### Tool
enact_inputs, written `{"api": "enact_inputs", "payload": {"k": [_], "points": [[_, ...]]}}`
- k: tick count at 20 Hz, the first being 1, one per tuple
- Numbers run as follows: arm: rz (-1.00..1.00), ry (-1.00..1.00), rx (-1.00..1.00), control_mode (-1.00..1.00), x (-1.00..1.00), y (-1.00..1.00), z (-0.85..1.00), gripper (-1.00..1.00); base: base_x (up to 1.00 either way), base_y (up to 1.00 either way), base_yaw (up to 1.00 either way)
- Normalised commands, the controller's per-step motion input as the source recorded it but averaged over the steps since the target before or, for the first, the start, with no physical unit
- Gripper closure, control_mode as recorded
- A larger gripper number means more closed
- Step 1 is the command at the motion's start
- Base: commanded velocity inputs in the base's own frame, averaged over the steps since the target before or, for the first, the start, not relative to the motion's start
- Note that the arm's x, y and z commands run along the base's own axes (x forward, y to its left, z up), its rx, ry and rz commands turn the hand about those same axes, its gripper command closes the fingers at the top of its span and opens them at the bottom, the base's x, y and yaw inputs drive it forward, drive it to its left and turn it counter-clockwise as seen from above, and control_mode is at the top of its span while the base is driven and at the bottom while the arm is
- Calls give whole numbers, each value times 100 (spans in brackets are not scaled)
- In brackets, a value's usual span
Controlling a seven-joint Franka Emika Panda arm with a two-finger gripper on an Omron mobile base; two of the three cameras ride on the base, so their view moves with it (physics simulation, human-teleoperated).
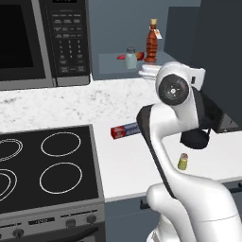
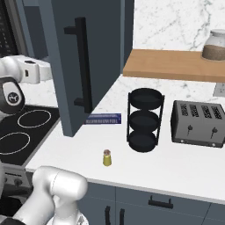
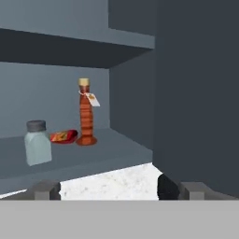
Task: Put the shaker and condiment bottle from the counter next to their counterparts in the cabinet.
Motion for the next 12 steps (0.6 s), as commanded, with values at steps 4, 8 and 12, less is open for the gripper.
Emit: {"api": "enact_inputs", "payload": {"k": [4,8,12], "points": [[-13,0,-4,-100,-49,0,-64,-100,0,0,0],[-9,3,-1,-100,-38,1,-68,-100,0,0,0],[-17,0,0,-100,-33,0,-59,-100,0,0,0]]}}
